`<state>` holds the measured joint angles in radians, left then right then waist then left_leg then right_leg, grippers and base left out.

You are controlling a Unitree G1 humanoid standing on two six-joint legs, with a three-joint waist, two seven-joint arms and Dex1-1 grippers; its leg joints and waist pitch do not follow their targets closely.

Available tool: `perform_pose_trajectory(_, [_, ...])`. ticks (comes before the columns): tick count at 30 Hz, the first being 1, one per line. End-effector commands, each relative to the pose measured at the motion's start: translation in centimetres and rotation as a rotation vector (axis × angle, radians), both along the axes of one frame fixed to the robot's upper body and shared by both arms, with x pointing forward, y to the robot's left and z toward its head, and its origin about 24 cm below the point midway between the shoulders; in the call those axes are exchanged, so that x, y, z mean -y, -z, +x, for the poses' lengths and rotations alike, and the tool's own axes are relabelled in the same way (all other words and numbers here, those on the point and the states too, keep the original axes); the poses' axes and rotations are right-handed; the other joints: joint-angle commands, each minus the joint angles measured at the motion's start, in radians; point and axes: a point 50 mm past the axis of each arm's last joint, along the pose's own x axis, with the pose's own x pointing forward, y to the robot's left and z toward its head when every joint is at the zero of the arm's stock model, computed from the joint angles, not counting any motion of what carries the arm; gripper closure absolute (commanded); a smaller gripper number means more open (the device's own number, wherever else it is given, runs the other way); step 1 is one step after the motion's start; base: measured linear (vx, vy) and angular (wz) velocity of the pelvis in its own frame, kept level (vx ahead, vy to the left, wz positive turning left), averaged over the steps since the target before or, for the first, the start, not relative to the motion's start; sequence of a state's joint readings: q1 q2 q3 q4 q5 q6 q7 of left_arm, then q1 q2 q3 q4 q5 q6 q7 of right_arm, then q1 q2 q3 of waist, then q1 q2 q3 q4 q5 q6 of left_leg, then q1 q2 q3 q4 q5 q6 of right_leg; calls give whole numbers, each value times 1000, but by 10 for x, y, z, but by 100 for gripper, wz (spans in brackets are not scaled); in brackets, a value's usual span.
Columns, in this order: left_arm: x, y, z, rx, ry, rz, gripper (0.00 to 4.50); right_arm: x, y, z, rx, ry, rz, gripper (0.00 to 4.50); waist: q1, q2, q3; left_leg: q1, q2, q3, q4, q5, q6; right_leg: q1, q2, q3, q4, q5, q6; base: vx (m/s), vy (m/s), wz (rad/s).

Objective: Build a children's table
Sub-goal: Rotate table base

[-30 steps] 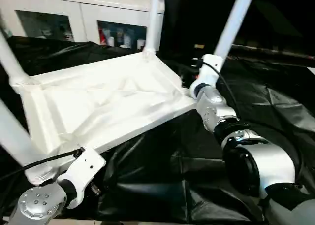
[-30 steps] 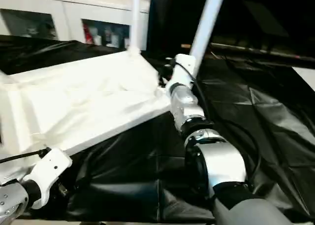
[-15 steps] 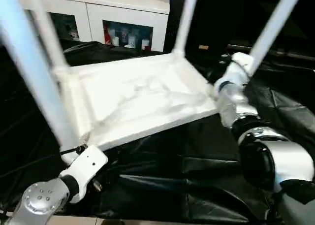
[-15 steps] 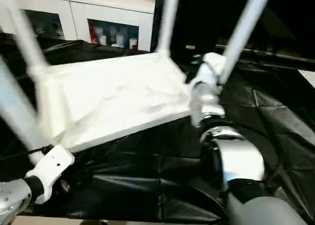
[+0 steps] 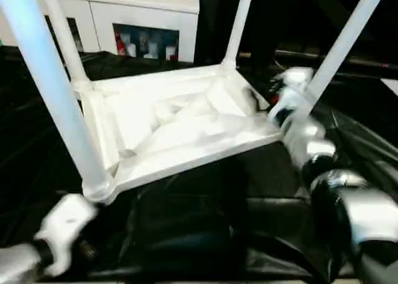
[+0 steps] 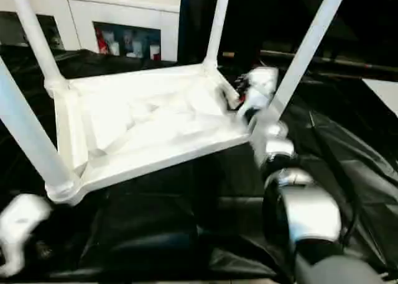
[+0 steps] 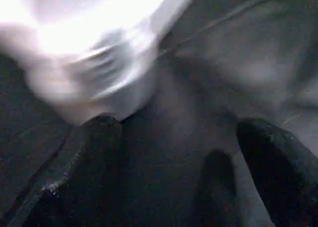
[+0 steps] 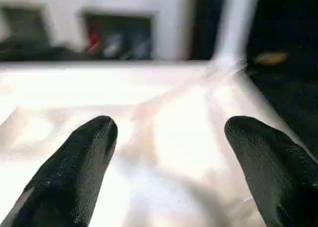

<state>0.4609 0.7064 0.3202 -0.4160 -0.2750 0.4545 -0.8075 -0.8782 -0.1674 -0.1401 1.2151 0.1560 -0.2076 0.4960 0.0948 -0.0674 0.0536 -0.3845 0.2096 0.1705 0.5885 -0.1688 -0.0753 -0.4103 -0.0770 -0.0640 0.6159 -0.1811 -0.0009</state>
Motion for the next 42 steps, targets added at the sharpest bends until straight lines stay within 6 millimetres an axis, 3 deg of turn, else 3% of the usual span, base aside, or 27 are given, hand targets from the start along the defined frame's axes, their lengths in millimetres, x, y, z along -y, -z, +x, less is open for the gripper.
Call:
perform_pose_trajectory(1, [-14,-11,5,40,-9,-20,7,5,5,-7,28,-43,-28,49,-2,43,-51,27,17,0,-81,-399,-23,27,-37,38,-72,-227,-197,0,0,0])
perform_pose_trajectory(2, [-14,-11,5,40,-9,-20,7,5,5,-7,28,-43,-28,49,6,45,-51,35,19,1,-82,-412,-25,22,-38,39,-74,-244,-191,0,0,0])
perform_pose_trajectory(4, [-26,-27,19,140,-53,-86,7,15,25,-21,-14,-40,-75,49,13,57,-51,36,18,-4,-84,-430,-41,25,-41,42,-71,-270,-191,0,0,0])
perform_pose_trajectory(5, [-27,-35,25,194,-60,-134,7,20,32,-27,-36,-43,-95,49,20,64,-50,44,18,-1,-82,-433,-49,17,-39,44,-72,-257,-197,0,0,0])
perform_pose_trajectory(6, [-27,-38,27,210,-63,-151,7,21,34,-28,-46,-42,-98,49,21,60,-49,45,17,1,-83,-438,-51,19,-37,44,-75,-256,-197,0,0,0])
perform_pose_trajectory(7, [-24,-46,34,245,-57,-207,7,28,39,-33,-66,-36,-104,49,21,62,-47,37,18,-6,-87,-458,-62,30,-44,43,-70,-288,-199,0,0,0])
perform_pose_trajectory(10, [-16,-51,47,261,-4,-268,7,40,48,-46,-100,-22,-109,49,19,57,-45,36,15,-8,-89,-469,-61,35,-45,45,-76,-345,-170,0,0,0])
perform_pose_trajectory(11, [-14,-51,50,261,11,-286,7,44,50,-48,-111,-15,-117,49,22,57,-43,43,16,-5,-87,-478,-58,27,-46,47,-83,-379,-157,0,0,0])
perform_pose_trajectory(13, [-3,-50,57,253,54,-352,7,55,54,-55,-134,22,-134,49,19,55,-41,40,14,-9,-89,-486,-61,34,-51,46,-88,-442,-142,0,0,0])
perform_pose_trajectory(14, [1,-50,60,250,72,-370,7,59,55,-57,-139,46,-141,49,22,59,-45,44,14,-9,-87,-477,-65,31,-53,47,-90,-453,-135,0,0,0])
perform_pose_trajectory(18, [10,-49,72,265,98,-418,7,74,58,-63,-159,135,-165,49,12,54,-47,34,11,-10,-87,-442,-61,38,-51,44,-89,-442,-133,0,0,0])
perform_pose_trajectory(20, [20,-45,83,271,105,-455,7,75,60,-65,-176,162,-170,49,11,53,-47,39,9,-8,-84,-441,-59,32,-49,44,-93,-450,-129,0,0,0])
perform_pose_trajectory(21, [23,-44,86,271,111,-458,7,74,60,-65,-179,160,-173,49,11,54,-46,44,9,-7,-83,-445,-58,29,-48,44,-95,-452,-128,0,0,0])
perform_pose_trajectory(23, [32,-41,91,271,132,-469,7,70,60,-64,-181,154,-179,49,8,56,-48,38,11,-11,-86,-439,-60,36,-51,43,-92,-440,-131,0,0,0])
perform_pose_trajectory(25, [43,-42,94,271,159,-505,7,64,61,-61,-185,146,-182,49,8,54,-49,42,12,-8,-83,-439,-60,32,-51,43,-92,-427,-137,0,0,0])
perform_pose_trajectory(26, [63,-46,96,265,229,-571,7,54,64,-56,-203,126,-182,49,5,54,-49,43,13,-7,-83,-444,-61,31,-50,43,-90,-421,-147,0,0,0])
perform_pose_trajectory(29, [79,-50,96,245,300,-632,7,45,66,-53,-218,106,-189,49,8,53,-50,43,14,-7,-81,-446,-62,28,-51,43,-84,-395,-173,0,0,0])
perform_pose_trajectory(31, [106,-56,91,192,437,-711,7,31,66,-47,-230,77,-200,49,15,50,-53,41,15,-5,-81,-417,-62,33,-52,44,-77,-357,-184,0,0,0])
perform_pose_trajectory(35, [133,-61,86,150,586,-738,7,16,62,-40,-223,38,-210,49,15,41,-57,30,13,-3,-82,-347,-60,46,-50,44,-68,-303,-174,0,0,0])
perform_pose_trajectory(36, [143,-63,85,142,627,-743,7,11,60,-38,-219,26,-216,49,14,38,-56,32,13,1,-79,-332,-57,43,-50,46,-70,-289,-172,0,0,0])
perform_pose_trajectory(38, [148,-63,85,139,649,-747,7,9,59,-36,-216,20,-216,49,13,39,-58,25,11,1,-78,-308,-57,49,-52,47,-66,-277,-172,0,0,0])
perform_pose_trajectory(39, [163,-65,85,135,706,-754,7,1,55,-33,-204,-6,-212,49,11,36,-58,23,11,1,-77,-296,-55,50,-51,47,-65,-273,-168,0,0,0])
perform_pose_trajectory(42, [183,-68,86,137,758,-769,7,-10,54,-32,-193,-47,-212,49,5,35,-58,21,10,3,-74,-280,-52,51,-52,48,-65,-267,-167,0,0,0])
